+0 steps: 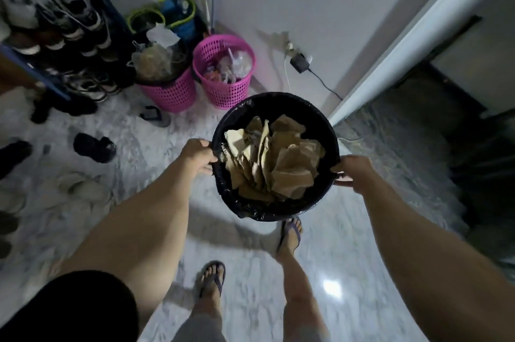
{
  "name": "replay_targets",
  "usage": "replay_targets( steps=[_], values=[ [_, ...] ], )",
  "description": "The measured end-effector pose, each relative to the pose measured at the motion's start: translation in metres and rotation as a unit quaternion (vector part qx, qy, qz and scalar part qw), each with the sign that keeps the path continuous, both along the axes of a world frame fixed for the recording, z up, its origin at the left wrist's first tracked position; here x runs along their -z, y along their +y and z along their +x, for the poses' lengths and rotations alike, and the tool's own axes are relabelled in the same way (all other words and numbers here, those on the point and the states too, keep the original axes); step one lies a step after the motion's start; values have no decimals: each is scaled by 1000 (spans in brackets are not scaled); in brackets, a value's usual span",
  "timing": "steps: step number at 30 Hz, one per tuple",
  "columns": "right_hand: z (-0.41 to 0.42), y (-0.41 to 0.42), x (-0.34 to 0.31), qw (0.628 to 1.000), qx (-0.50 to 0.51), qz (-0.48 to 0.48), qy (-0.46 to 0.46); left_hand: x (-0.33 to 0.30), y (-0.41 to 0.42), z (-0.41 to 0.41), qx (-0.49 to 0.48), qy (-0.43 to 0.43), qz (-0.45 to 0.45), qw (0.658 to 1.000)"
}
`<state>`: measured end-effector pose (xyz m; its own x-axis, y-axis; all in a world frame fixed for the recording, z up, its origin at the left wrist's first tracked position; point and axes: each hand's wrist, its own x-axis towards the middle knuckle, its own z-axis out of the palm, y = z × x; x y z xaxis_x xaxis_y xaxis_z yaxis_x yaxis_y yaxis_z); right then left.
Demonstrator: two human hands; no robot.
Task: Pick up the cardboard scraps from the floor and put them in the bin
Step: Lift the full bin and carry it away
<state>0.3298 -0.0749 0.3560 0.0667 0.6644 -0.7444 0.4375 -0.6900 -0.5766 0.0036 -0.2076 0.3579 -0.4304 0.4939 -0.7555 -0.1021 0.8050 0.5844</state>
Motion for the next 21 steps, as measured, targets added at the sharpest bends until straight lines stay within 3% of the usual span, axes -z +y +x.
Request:
replay_targets(
  steps=[6,15,21],
  values=[
    [-29,118,117,997,-78,-23,3,118,90,-16,-46,-6,-36,998],
    [-36,195,324,999,-21,-24,10,325,173,-21,-80,4,-36,996],
    [-40,223,384,1000,-16,-12,17,389,194,-28,-65,22,-34,997]
  ],
)
